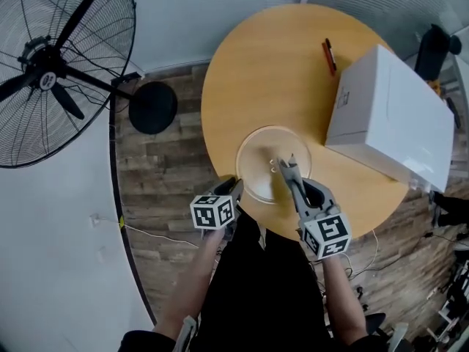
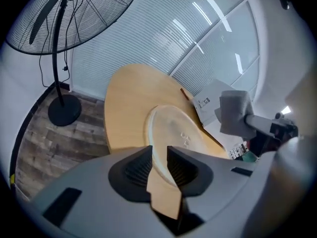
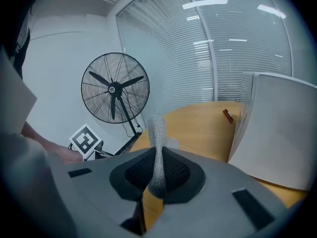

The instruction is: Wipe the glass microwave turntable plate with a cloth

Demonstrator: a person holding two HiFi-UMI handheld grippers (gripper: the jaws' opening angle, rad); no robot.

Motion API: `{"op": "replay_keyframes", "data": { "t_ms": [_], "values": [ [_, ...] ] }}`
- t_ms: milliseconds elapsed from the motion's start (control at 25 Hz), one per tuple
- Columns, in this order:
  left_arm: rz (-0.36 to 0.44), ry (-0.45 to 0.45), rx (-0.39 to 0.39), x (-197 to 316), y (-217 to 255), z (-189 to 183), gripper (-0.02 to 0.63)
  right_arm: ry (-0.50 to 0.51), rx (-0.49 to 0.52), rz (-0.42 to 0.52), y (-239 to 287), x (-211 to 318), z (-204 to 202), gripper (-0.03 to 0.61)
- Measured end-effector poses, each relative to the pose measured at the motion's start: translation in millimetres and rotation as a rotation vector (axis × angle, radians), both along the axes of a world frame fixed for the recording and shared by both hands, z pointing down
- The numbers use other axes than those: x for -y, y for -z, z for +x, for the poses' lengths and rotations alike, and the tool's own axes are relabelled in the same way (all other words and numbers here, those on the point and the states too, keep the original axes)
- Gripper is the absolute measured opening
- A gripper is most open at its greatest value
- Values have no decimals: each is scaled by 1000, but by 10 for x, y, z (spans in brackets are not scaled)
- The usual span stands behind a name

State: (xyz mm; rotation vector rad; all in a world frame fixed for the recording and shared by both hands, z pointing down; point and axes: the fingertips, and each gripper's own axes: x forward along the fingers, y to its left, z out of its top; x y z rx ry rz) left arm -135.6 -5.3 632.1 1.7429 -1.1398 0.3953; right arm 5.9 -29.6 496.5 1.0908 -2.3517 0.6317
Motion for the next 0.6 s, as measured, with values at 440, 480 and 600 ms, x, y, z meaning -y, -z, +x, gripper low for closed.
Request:
{"op": "replay_keyframes", "data": {
  "t_ms": [440, 480, 600],
  "values": [
    [-73, 61, -37, 1, -193, 50, 72, 51, -8, -37, -162, 80, 5, 38],
    [-75, 67, -36, 3, -198, 49, 66, 57, -11, -39, -175, 84, 4, 38],
    [-77, 71, -27, -8, -207, 33, 54, 85, -24, -45, -245, 77, -38, 38]
  ]
}}
